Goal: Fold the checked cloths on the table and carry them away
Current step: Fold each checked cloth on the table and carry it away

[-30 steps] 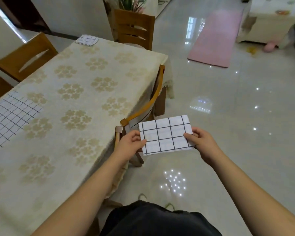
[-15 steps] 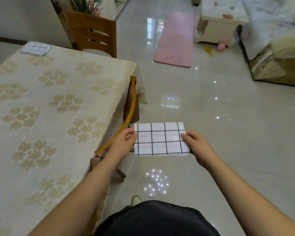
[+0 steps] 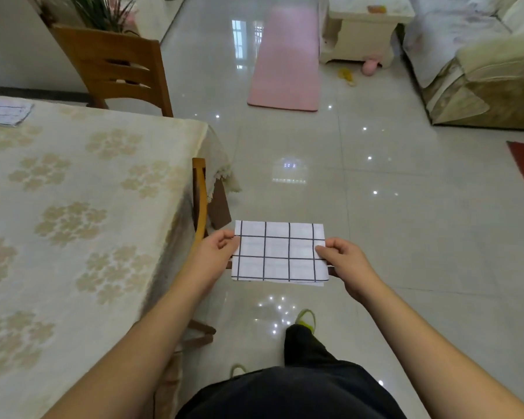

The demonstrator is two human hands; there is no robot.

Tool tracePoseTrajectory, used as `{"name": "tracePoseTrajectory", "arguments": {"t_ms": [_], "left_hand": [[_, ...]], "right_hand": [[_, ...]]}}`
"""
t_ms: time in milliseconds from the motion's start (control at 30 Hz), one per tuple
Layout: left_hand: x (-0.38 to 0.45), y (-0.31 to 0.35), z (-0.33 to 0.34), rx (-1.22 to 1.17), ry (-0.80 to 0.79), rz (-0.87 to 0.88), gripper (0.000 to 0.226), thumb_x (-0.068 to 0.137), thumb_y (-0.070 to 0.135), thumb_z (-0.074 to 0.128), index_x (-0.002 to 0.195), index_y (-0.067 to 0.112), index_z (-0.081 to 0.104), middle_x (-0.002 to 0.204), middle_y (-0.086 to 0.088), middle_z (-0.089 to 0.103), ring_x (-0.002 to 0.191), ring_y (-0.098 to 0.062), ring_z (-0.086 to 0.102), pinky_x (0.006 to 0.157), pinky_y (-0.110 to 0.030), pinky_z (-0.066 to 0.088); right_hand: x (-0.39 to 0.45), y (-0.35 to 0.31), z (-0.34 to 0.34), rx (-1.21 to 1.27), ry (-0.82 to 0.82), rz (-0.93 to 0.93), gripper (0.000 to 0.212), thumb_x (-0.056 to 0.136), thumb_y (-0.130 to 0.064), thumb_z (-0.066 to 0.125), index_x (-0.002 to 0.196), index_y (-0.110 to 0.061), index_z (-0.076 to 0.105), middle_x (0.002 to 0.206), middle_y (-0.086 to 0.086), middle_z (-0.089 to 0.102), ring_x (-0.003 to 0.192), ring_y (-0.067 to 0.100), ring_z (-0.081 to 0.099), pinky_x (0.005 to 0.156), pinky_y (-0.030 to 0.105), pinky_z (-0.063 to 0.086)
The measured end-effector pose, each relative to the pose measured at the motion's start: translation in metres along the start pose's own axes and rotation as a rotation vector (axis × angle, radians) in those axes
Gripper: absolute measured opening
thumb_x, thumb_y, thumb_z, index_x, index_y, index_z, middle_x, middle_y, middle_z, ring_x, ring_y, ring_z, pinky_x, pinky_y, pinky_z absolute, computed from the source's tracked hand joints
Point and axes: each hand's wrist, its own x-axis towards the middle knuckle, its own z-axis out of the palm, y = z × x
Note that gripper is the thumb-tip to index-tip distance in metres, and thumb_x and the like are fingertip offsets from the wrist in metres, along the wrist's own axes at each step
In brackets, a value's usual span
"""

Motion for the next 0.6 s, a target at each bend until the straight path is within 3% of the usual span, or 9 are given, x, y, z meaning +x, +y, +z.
{"name": "tracePoseTrajectory", "arguments": {"t_ms": [133,300,500,600], "left_hand": [[0.036,0.016,0.023,0.028,0.033,-0.062,0.015,0.097,0.018,0.057,0.105,0.012,0.068,0.095,-0.007,0.075,0.090,-0.028,0.071,0.082,-0.043,0.057],[0.071,0.041,0.053,0.064,0.057,-0.093,0.018,0.096,0.016,0.059,0.109,0.007,0.067,0.096,-0.010,0.075,0.088,-0.025,0.072,0.078,-0.033,0.057],[0.105,0.057,0.073,0.079,0.097,-0.119,0.024,0.094,0.023,0.061,0.115,0.012,0.065,0.099,-0.002,0.075,0.090,-0.019,0.072,0.083,-0.035,0.057],[0.123,0.063,0.074,0.059,0.105,-0.140,0.021,0.093,0.028,0.063,0.110,0.017,0.067,0.096,0.000,0.076,0.090,-0.025,0.072,0.084,-0.043,0.055]], "right_hand": [[0.043,-0.014,-0.029,0.019,-0.036,0.042,0.010,0.091,-0.009,0.061,0.093,0.000,0.065,0.080,0.008,0.070,0.069,0.016,0.068,0.062,0.026,0.054],[0.089,-0.042,-0.063,0.029,-0.075,0.063,0.006,0.090,-0.005,0.063,0.083,-0.006,0.063,0.070,0.003,0.071,0.063,0.013,0.067,0.060,0.023,0.053],[0.136,-0.066,-0.086,0.006,-0.133,0.071,0.005,0.090,-0.006,0.064,0.092,-0.002,0.065,0.074,0.003,0.072,0.064,0.011,0.067,0.061,0.022,0.053],[0.159,-0.079,-0.084,0.006,-0.146,0.076,0.010,0.092,-0.011,0.063,0.093,-0.002,0.066,0.078,0.004,0.072,0.065,0.011,0.067,0.060,0.022,0.053]]}}
